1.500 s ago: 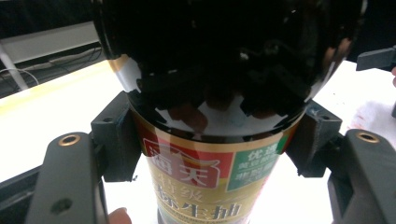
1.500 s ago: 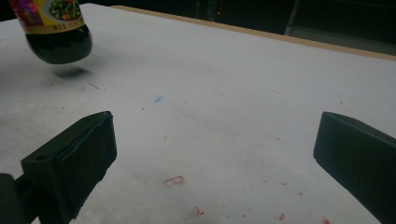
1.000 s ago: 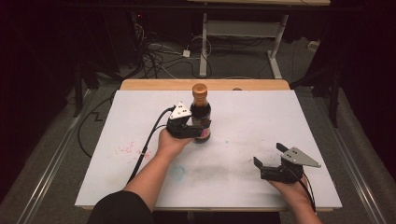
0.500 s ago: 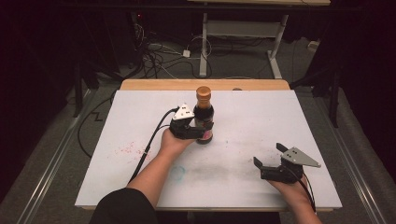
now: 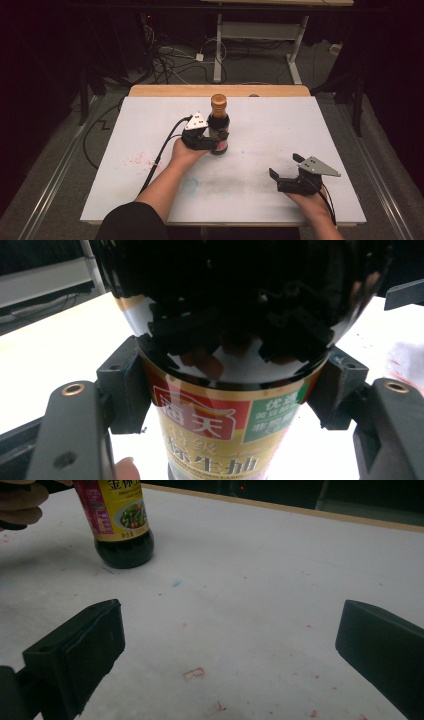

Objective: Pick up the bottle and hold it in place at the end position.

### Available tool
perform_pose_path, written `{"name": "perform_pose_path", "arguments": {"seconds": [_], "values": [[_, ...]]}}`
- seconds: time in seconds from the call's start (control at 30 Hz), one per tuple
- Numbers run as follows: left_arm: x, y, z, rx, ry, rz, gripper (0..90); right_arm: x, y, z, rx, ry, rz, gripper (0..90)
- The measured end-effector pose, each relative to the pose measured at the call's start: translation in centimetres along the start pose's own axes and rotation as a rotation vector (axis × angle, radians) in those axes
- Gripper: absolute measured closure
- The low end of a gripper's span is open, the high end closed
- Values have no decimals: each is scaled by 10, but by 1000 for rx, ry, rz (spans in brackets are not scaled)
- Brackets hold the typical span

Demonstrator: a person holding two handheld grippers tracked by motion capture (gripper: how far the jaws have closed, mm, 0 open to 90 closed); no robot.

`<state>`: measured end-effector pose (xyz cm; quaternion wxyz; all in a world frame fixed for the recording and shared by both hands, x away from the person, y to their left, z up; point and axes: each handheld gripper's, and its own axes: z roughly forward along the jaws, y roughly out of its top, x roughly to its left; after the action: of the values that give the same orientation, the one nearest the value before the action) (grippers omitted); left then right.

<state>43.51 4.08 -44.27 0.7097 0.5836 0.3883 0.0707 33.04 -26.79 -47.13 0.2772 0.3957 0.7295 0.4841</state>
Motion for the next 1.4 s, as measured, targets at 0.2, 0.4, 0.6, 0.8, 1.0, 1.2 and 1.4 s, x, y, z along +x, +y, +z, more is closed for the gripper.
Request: {"name": "perform_pose_path", "arguments": {"seconds": [0.2,0.4,0.6,0.8,1.0,1.2,1.4], "values": [[-1,-1,0,-5,6,2,283,6,11,7,-3,40,2,6],[-1,-2,0,-14,8,2,283,10,28,10,-28,67,0,30],[-1,-4,0,-32,6,-3,285,14,46,21,-45,109,-6,90],[-1,-4,0,-35,10,-1,286,18,61,33,-46,160,-6,207],[-1,-4,0,-36,13,0,286,24,71,41,-47,188,-21,359],[-2,-4,0,-32,18,-1,286,31,79,43,-63,190,-58,641],[-2,-4,0,-32,23,-3,285,35,89,45,-50,203,-71,828]]}}
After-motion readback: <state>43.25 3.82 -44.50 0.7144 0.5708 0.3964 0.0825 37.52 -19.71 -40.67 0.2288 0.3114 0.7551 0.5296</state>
